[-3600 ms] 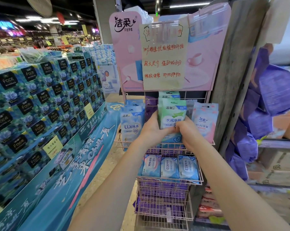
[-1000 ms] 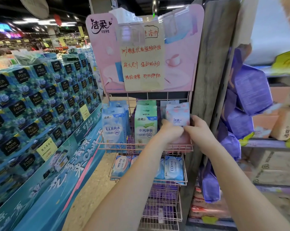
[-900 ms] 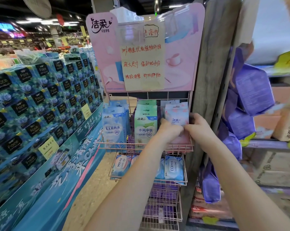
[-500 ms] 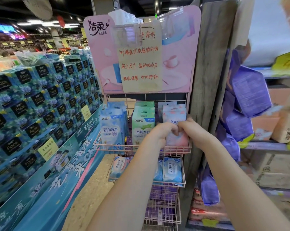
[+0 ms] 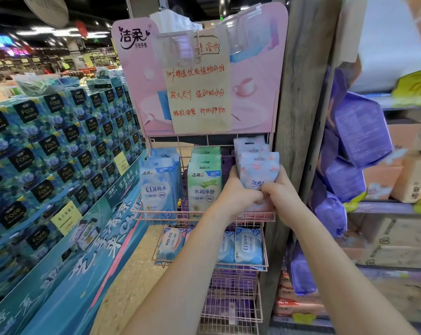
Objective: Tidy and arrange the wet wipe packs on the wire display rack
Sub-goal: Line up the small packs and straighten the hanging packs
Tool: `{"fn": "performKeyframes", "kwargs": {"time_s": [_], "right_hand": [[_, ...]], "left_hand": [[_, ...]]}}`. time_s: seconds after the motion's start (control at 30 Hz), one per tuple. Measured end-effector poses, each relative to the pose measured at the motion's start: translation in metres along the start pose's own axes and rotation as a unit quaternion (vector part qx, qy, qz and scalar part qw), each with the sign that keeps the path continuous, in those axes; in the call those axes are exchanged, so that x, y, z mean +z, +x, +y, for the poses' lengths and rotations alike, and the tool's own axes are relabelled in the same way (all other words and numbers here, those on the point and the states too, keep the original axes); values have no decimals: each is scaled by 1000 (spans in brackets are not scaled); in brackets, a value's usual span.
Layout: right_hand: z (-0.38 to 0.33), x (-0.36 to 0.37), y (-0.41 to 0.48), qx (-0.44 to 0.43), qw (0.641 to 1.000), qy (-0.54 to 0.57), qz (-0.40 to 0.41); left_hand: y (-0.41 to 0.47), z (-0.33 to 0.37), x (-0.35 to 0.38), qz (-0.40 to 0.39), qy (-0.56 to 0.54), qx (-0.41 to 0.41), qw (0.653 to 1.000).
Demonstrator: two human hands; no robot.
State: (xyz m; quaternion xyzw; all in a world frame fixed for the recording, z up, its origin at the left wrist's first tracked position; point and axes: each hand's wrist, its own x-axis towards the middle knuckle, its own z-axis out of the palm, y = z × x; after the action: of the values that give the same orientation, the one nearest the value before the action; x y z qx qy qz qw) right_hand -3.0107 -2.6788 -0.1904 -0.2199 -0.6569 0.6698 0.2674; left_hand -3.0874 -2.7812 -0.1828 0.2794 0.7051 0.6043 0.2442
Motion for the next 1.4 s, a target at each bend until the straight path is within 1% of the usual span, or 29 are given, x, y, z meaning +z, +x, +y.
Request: {"fn": "performKeyframes", "kwargs": {"time_s": [0.13, 0.2, 0.3, 0.4, 0.57, 0.63, 0.73, 0.8, 0.87, 0.93, 1.0, 1.1, 1.17, 1.3, 1.4], "right_hand": [[-1, 2, 0, -48, 998, 29, 12], [-1, 2, 4, -47, 998, 34, 16], [3, 0, 7, -6, 1000, -5, 0], [10, -1, 6, 9, 998, -68, -8], [26, -2, 15, 33, 990, -134, 10], [26, -1, 12, 24, 987, -160, 7], [12, 7, 2, 5, 987, -162, 7], [9, 10, -1, -1, 986, -166, 23], [9, 12, -3, 2, 986, -161, 43], [18, 11, 2, -6, 988, -149, 46], [23, 10, 6, -13, 991, -123, 42], [14, 10, -1, -7, 997, -69, 42], [13, 8, -4, -12, 998, -58, 37], [15, 8, -7, -21, 996, -66, 52], [16, 9, -9, -24, 994, -98, 34]], "left_hand": [[3, 2, 1, 23, 16, 61, 998], [6, 4, 1, 24, 19, 73, 997], [8, 0, 0, 29, 24, 32, 999], [14, -10, -2, 61, 28, 2, 998], [21, -15, -3, 50, 18, -12, 999], [24, -14, -4, 45, 13, -6, 999], [24, -12, -3, 53, 29, 1, 998], [18, -9, -2, 60, 34, 2, 998], [13, -7, -2, 66, 35, 2, 997], [11, -7, -1, 67, 45, -2, 997], [7, 0, 0, 72, 83, -11, 994], [4, 5, 2, 91, 157, 1, 983], [1, 4, 4, 106, 174, -6, 979], [-3, -5, 8, 106, 211, -9, 972], [-2, -10, 6, 89, 232, -3, 969]]}}
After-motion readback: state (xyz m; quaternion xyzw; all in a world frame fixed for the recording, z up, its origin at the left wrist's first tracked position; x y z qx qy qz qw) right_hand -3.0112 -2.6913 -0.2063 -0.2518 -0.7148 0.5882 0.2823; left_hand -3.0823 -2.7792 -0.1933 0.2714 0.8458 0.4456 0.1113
